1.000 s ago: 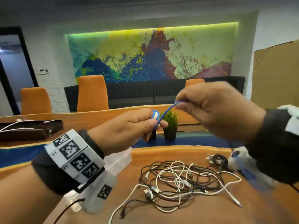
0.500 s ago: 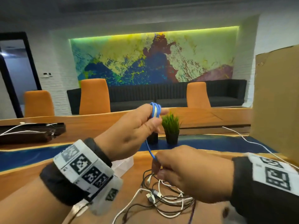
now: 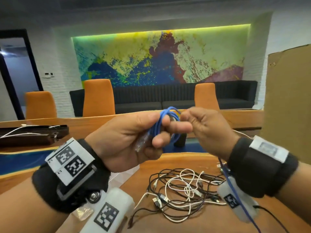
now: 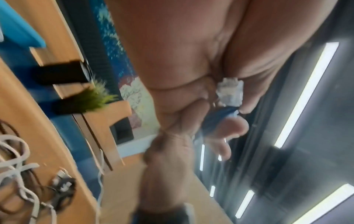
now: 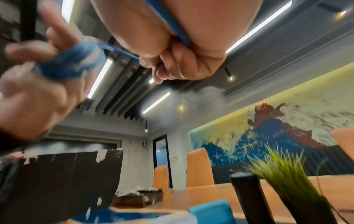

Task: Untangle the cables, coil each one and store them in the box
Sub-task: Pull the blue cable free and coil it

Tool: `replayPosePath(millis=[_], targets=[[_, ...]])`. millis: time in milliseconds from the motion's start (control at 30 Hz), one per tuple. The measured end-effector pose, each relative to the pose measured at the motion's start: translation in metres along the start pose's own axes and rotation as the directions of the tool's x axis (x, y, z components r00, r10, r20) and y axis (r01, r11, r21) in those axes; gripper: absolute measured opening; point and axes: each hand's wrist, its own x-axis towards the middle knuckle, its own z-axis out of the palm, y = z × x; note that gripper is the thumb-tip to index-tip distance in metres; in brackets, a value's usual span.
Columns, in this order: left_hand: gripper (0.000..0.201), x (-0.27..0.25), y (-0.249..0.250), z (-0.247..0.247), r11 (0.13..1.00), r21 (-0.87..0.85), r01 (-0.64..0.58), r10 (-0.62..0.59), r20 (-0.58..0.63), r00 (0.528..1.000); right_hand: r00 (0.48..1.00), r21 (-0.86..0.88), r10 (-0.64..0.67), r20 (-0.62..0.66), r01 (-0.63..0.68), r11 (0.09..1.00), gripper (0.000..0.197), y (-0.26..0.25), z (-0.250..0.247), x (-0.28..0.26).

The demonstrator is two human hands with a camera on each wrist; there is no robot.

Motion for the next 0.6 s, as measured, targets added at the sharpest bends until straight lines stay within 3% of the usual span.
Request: replayPosePath(millis=[67,133,167,200,233,267,300,367,433,600], targets=[[0.025,0.008,0.001,0.006,0.996,-0.018,-0.091,0.089,-0.105,0.99,0.981,0.032,0.084,0.177,-0.091,0.995,0.02,-0.003,0.018,-0.015],[0.031,0.018,-0.002,0.002,0.93,0.339,-0.139,0.242,-0.283,0.928,0.899,-0.05,0.101,0.426,-0.088,0.995,0.015,-0.02,0.03,-0.032],[0.027,0.021,-0.004,-0.003,0.787,0.61,-0.092,0.352,-0.321,0.879,0.843,-0.116,0.088,0.53,-0.031,0.993,0.018,-0.032,0.031,-0.038],[0.023,0.023,-0.006,-0.01,0.593,0.805,-0.023,0.42,-0.284,0.862,0.802,-0.164,0.068,0.593,0.037,0.986,0.018,-0.042,0.027,-0.041],[0.024,0.022,-0.008,-0.019,0.415,0.909,0.043,0.411,-0.229,0.882,0.799,-0.178,0.03,0.601,0.097,0.979,0.016,-0.047,0.022,-0.04],[0.03,0.019,-0.009,-0.026,0.303,0.948,0.097,0.361,-0.209,0.909,0.826,-0.176,-0.014,0.564,0.137,0.975,0.015,-0.051,0.014,-0.036],[0.036,0.014,-0.01,-0.031,0.275,0.953,0.131,0.307,-0.216,0.927,0.869,-0.178,-0.045,0.492,0.151,0.972,0.015,-0.05,0.005,-0.029],[0.039,0.007,-0.011,-0.035,0.301,0.941,0.156,0.223,-0.229,0.948,0.951,-0.162,-0.074,0.299,0.127,0.979,0.014,-0.04,-0.015,-0.013],[0.035,0.001,-0.016,-0.034,0.393,0.9,0.191,0.151,-0.268,0.952,0.978,-0.141,-0.115,0.172,0.14,0.98,0.013,-0.03,-0.028,0.0],[0.03,0.0,-0.028,-0.021,0.805,0.563,0.187,0.003,-0.318,0.948,0.99,-0.169,-0.129,0.054,0.136,0.976,0.015,-0.011,-0.022,0.016]])
